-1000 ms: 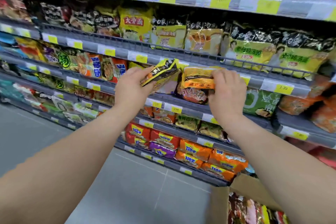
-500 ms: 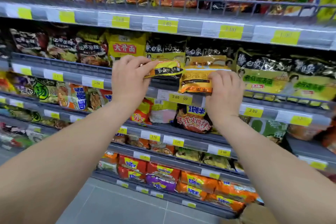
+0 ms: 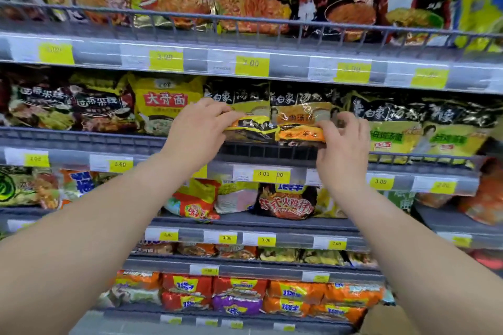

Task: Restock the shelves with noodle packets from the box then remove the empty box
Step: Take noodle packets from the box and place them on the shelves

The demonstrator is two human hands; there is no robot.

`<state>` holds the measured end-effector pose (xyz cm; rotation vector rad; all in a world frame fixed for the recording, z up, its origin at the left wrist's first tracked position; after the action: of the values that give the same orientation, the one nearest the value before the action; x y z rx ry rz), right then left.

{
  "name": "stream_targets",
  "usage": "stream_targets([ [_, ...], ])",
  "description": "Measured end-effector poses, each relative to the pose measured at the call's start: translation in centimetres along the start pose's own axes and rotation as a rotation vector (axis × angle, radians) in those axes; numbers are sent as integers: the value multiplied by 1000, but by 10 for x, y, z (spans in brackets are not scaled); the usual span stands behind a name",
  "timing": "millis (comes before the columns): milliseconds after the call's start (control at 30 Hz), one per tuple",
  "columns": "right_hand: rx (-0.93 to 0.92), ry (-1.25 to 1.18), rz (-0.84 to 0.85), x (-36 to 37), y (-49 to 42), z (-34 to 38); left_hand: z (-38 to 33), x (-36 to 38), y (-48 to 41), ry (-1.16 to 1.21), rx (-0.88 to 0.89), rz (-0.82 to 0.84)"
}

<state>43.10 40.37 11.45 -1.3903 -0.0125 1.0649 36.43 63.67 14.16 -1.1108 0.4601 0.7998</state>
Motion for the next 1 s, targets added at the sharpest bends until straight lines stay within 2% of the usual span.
stream_targets([
  [67,30,28,7,-3,-11,2,5,-6,-14,-11,48,36],
  [233,25,-12,166,-1,-23,5,9,1,-32,-51,125,337],
  [333,50,71,139,-1,-21,7,6,4,-37,-128,66,338],
  [400,82,139,14,-2,-15,8,4,0,-36,-192,16,116],
  [467,137,120,-135,-1,-4,12,-4,-4,-22,-210,26,-243],
  [500,122,93,-171,2,1,16,-8,-2,-13,-208,39,-346],
  [533,84,66,-168,7,5,20,-14,5,-6,-222,63,-372],
  [600,47,28,-71,23,10,23,-22,21,2,-234,61,-276],
  [733,117,52,208,50,1,20,-17,48,4,-125,-118,49],
  [800,113,21,340,61,-6,16,-16,54,3,-35,-162,125],
  [867,92,9,374,64,-10,13,-16,59,2,43,-146,151],
  [1000,121,7,323,59,-11,11,-12,63,6,108,-101,198],
])
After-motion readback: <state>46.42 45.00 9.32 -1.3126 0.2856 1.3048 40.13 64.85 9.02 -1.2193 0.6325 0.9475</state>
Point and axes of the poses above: each hand's wrist, its own y-axis away from the middle knuckle, its own x-axis out of the palm, z = x × y, the point moved 5 cm from there along -y, towards the middle knuckle, and after that the axes turned 15 degrees about -y, right-handed, at the moved point
